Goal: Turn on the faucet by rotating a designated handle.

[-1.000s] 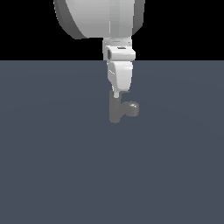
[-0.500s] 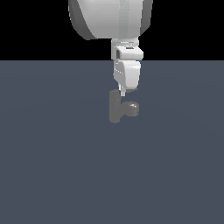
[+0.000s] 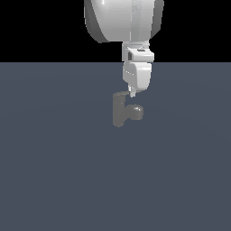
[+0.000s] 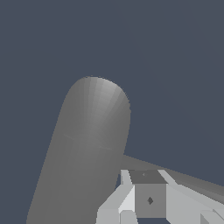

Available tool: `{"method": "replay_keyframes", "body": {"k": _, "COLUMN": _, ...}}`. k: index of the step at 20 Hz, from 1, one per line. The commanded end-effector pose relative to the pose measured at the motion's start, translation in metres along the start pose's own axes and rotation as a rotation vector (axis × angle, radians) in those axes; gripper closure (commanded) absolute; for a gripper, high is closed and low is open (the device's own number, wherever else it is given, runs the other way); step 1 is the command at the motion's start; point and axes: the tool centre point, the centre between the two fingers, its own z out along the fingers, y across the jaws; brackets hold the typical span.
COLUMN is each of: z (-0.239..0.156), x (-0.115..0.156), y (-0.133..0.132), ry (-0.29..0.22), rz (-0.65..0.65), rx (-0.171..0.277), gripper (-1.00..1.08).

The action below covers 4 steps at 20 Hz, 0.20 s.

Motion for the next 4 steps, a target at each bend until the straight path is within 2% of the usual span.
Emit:
{"method": "replay_keyframes", "body": {"k": 1, "z": 0.0016, "x": 0.0351, "y": 0.0024, "ry": 0.011, "rz": 0.044, "rx": 0.000, "gripper": 1.08}}
{"method": "replay_keyframes", "body": {"k": 4, "z": 0.0017, "x": 0.0426, "y": -0.0001, "ry": 0.012, "rz": 0.047, "rx": 0.000, "gripper": 1.08}}
